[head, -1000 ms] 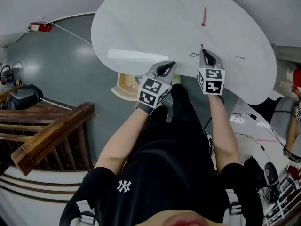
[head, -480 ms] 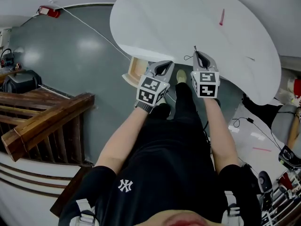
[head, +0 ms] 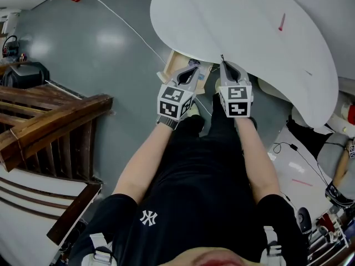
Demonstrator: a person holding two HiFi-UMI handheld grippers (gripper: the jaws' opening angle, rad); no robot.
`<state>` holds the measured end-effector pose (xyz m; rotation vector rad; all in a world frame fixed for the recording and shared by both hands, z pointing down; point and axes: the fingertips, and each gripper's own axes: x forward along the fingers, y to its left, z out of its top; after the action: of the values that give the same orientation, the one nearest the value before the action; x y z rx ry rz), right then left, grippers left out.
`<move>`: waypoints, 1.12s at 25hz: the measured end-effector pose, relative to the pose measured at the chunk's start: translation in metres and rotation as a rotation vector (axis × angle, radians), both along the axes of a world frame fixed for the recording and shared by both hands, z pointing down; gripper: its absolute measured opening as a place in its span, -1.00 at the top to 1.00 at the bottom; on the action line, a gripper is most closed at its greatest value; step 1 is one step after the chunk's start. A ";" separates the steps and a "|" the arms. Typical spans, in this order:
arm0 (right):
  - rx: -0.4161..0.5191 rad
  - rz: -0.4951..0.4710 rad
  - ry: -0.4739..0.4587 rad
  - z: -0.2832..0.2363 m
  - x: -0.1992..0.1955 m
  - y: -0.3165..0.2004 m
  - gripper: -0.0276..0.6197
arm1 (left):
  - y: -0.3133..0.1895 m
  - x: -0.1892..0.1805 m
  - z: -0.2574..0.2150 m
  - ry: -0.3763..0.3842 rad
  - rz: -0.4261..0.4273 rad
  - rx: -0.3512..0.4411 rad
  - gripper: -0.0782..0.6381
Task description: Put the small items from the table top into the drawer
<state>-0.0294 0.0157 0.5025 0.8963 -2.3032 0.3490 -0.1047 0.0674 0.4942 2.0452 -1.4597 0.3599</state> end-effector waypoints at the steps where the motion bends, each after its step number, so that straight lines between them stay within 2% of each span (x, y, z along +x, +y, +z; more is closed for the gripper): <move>1: -0.003 -0.013 -0.001 0.001 -0.007 0.007 0.82 | 0.004 -0.006 0.002 -0.001 -0.014 -0.002 0.78; 6: -0.028 -0.090 -0.009 0.015 -0.035 0.041 0.82 | 0.019 -0.026 0.015 0.002 -0.071 -0.012 0.78; 13: -0.066 -0.155 0.000 0.044 -0.062 0.068 0.82 | 0.035 -0.043 0.032 0.011 -0.110 -0.029 0.78; 28: -0.131 -0.185 0.045 0.132 -0.088 0.057 0.82 | 0.028 -0.053 0.077 0.034 -0.127 -0.060 0.78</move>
<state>-0.1169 0.0728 0.6342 0.6159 -2.2716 0.3899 -0.1581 0.0952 0.5708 1.8924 -1.5310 0.3120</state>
